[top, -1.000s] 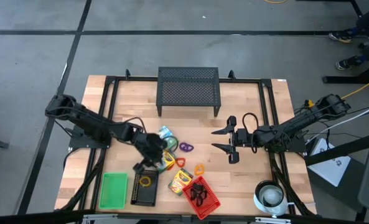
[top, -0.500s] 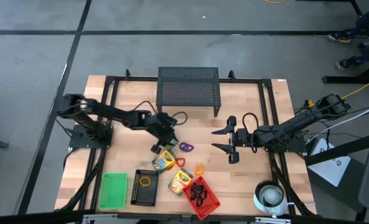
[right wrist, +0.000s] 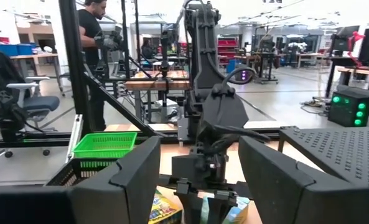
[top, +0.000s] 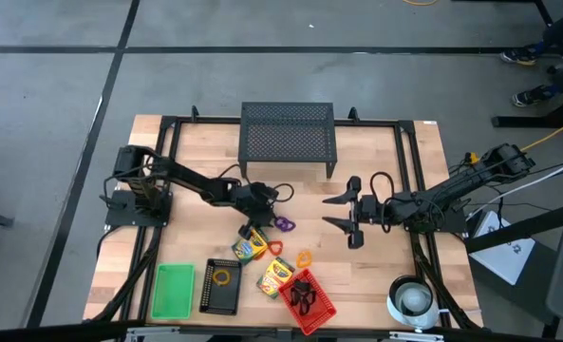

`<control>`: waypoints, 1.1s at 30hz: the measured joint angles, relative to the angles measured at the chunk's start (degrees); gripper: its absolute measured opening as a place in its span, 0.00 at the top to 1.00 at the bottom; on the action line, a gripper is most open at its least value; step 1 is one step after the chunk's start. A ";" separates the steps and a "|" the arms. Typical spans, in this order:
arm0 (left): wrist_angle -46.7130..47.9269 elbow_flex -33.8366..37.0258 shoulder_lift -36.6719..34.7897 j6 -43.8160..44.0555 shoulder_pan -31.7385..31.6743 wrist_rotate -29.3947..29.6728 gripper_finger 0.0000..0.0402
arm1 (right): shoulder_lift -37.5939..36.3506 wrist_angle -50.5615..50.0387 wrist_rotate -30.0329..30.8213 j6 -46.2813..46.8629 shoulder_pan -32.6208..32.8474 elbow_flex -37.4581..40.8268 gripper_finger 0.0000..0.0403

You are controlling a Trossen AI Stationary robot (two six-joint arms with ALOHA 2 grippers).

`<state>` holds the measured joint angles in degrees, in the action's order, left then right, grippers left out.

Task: Pick & Place Office Desk Supplies
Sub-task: Put the purple spring keychain into the black bin

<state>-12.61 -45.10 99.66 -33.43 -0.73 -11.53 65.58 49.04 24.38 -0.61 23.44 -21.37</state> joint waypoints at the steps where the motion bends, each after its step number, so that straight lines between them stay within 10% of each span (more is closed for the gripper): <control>1: -0.07 0.00 0.00 -0.38 0.00 0.00 0.72 | 0.00 -0.02 0.23 0.02 0.00 0.00 0.46; 23: -1.19 -1.70 3.74 -2.57 0.00 -0.28 0.72 | 0.00 -0.30 0.70 0.69 0.00 0.00 0.46; 33: 5.08 -5.42 6.02 -2.92 -0.11 0.82 0.97 | 0.00 -0.55 0.68 1.25 0.00 0.00 0.46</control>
<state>-7.53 -50.52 105.68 -36.35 -0.84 -10.70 65.58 48.49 25.06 0.64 23.44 -21.37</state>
